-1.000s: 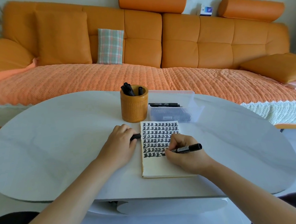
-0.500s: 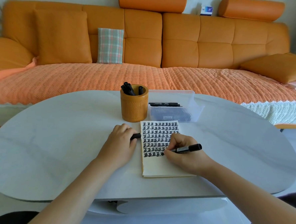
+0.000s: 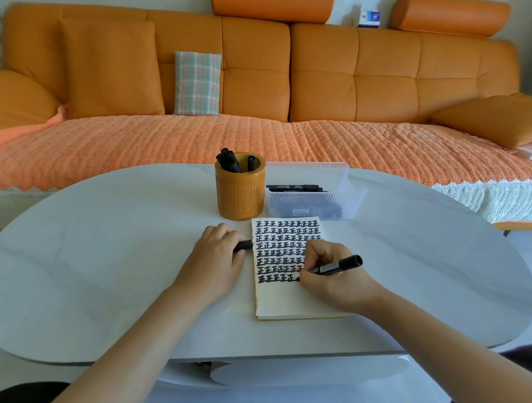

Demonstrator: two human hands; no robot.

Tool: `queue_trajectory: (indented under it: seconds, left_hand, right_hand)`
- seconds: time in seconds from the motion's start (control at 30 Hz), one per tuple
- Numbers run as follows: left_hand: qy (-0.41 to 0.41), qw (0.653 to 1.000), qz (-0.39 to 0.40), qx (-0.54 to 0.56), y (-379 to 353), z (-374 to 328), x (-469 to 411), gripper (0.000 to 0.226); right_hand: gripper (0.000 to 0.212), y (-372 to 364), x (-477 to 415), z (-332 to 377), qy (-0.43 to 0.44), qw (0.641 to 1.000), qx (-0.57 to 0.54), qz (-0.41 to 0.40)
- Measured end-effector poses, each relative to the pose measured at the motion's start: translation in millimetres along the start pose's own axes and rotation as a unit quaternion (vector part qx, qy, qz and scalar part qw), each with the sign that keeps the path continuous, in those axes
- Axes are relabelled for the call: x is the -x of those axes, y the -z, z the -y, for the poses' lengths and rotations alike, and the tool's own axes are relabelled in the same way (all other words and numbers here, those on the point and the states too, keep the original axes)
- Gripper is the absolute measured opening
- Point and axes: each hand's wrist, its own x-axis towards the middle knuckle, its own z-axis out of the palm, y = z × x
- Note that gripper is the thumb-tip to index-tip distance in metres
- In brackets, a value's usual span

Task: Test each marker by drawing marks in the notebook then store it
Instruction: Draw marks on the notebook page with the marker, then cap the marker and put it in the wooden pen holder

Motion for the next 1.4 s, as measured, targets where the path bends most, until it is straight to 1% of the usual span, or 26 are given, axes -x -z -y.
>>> queue_trajectory:
  seconds: [0.07, 0.13, 0.2, 0.27, 0.33, 0.4, 0.47, 0.53, 0.57, 0.6, 0.63, 0.67, 0.7, 0.73, 0.77, 0.87, 1.0, 1.2, 1.4]
  left_hand:
    - [0.0, 1.0, 0.003, 0.005, 2, -1, -1, 0.02]
    - [0.005, 1.0, 0.002, 0.012, 7, -3, -3, 0.021]
    - [0.01, 1.0, -0.018, 0.019, 14, -5, -6, 0.02]
    - [0.004, 0.998, -0.049, 0.027, 22, -7, -9, 0.02]
    - [-0.007, 0.997, -0.069, 0.046, 27, -10, -11, 0.018]
    - [-0.02, 0.994, -0.074, 0.072, 30, -15, -12, 0.018]
    - [-0.032, 0.993, -0.073, 0.089, 30, -22, -12, 0.021]
    - [-0.032, 0.991, -0.076, 0.101, 30, -26, -11, 0.025]
    - [-0.029, 0.991, -0.077, 0.106, 30, -28, -11, 0.025]
    - [-0.028, 0.991, -0.077, 0.108, 29, -29, -11, 0.023]
    - [-0.029, 0.991, -0.076, 0.107, 29, -31, -11, 0.021]
    - [-0.03, 0.991, -0.075, 0.106, 28, -32, -11, 0.019]
    - [-0.031, 0.991, -0.074, 0.106, 28, -32, -12, 0.019]
    - [-0.032, 0.991, -0.074, 0.105, 27, -33, -12, 0.019]
    - [-0.034, 0.991, -0.073, 0.106, 27, -33, -13, 0.019]
    - [-0.038, 0.992, -0.067, 0.104, 26, -32, -15, 0.019]
    - [-0.039, 0.993, -0.062, 0.098, 26, -31, -17, 0.019]
    - [-0.049, 0.993, -0.053, 0.094, 24, -35, -16, 0.021]
    - [-0.068, 0.993, -0.021, 0.098, 24, -38, -15, 0.018]
  right_hand:
    - [0.018, 3, 0, 1, -0.012, 0.999, -0.025, -0.025]
    - [0.019, 6, -1, 3, -0.04, 0.995, -0.084, -0.042]
    - [0.015, 8, -3, 6, -0.051, 0.991, -0.114, -0.047]
    - [0.014, 13, -5, 9, -0.021, 0.995, -0.079, -0.055]
    - [0.025, 19, -8, 12, 0.016, 0.998, -0.028, -0.051]
    - [0.041, 26, -11, 15, 0.029, 0.999, -0.002, -0.031]
    - [0.049, 30, -16, 19, -0.005, 0.998, -0.055, -0.027]
    - [0.047, 32, -21, 22, -0.055, 0.991, -0.118, -0.028]
    - [0.046, 32, -23, 23, -0.069, 0.99, -0.121, -0.028]
    - [0.044, 33, -24, 24, -0.07, 0.993, -0.096, -0.028]
    - [0.04, 34, -25, 23, -0.055, 0.997, -0.036, -0.03]
    - [0.031, 35, -25, 23, -0.028, 0.998, 0.051, -0.031]
    - [0.021, 36, -25, 23, 0.0, 0.99, 0.139, -0.026]
    - [0.021, 37, -25, 22, 0.019, 0.978, 0.209, -0.015]
    - [0.025, 37, -26, 20, 0.027, 0.968, 0.249, -0.007]
    - [0.026, 37, -26, 20, 0.024, 0.961, 0.273, -0.021]
    - [0.025, 35, -26, 23, 0.05, 0.948, 0.312, -0.025]
    - [0.025, 30, -28, 23, 0.084, 0.939, 0.334, -0.016]
    - [0.023, 21, -27, 20, 0.109, 0.936, 0.335, -0.001]
